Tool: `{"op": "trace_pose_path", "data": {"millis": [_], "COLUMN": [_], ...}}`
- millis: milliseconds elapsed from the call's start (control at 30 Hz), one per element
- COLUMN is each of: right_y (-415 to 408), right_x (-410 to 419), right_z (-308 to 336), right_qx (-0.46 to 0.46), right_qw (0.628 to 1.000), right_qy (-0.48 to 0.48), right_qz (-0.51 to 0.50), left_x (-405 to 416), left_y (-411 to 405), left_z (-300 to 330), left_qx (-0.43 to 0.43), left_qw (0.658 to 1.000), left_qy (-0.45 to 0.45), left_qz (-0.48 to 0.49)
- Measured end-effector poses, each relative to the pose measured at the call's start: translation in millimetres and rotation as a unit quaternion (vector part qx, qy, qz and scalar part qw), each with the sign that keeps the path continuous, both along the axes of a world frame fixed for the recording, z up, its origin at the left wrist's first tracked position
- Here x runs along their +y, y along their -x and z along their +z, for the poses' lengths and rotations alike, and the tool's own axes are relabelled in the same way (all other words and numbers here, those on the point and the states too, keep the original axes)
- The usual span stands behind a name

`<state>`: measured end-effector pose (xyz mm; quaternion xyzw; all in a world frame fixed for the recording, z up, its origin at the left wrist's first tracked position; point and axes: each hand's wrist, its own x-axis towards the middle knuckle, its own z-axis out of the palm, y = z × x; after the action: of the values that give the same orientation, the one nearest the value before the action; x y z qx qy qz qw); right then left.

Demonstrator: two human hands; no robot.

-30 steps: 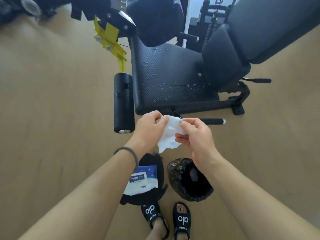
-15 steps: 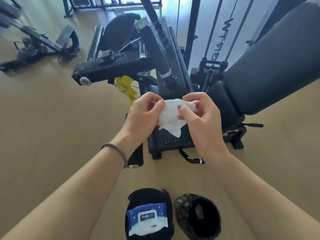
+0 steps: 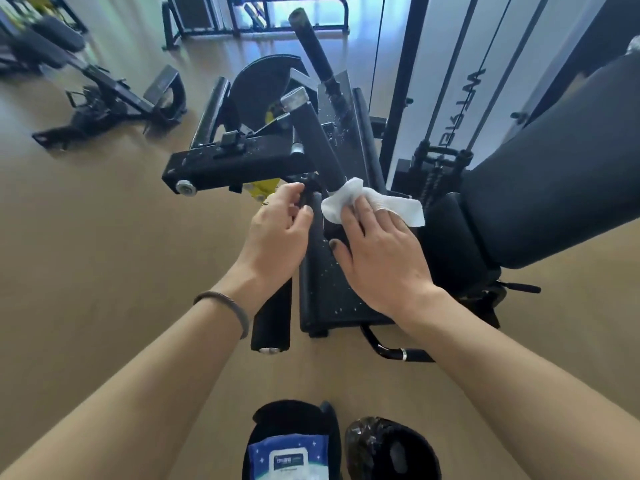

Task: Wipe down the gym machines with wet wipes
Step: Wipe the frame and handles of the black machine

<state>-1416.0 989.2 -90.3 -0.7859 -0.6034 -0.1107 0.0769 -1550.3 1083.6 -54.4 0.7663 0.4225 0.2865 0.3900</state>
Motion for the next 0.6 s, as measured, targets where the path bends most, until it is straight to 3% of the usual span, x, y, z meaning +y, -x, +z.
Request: {"op": "trace_pose_path", "data": {"millis": [167, 333, 500, 600], "right_y": [12, 20, 45, 59], "right_x": [-1, -3, 19, 30], "right_z": [-5, -6, -3, -7], "right_qx": [-0.002, -0.081, -0.158, -0.129], "right_qw": [1.000, 0.995, 0.978, 0.980], "right_qy": [-0.004, 0.043, 0.133, 0.146], "right_qz": [-0.001, 0.028, -0.006, -0.040], "left_x": [37, 74, 101, 109], "left_y": [-20, -49, -49, -47], "left_z": [42, 77, 75, 71], "left_qx": [-0.091, -0.015, -0.053, -0.049], "left_qw": [0.995, 0.997, 0.995, 0.988], "left_qy": [0.000, -0.075, -0.054, -0.081], "left_qz": [0.030, -0.013, -0.071, -0.122]}}
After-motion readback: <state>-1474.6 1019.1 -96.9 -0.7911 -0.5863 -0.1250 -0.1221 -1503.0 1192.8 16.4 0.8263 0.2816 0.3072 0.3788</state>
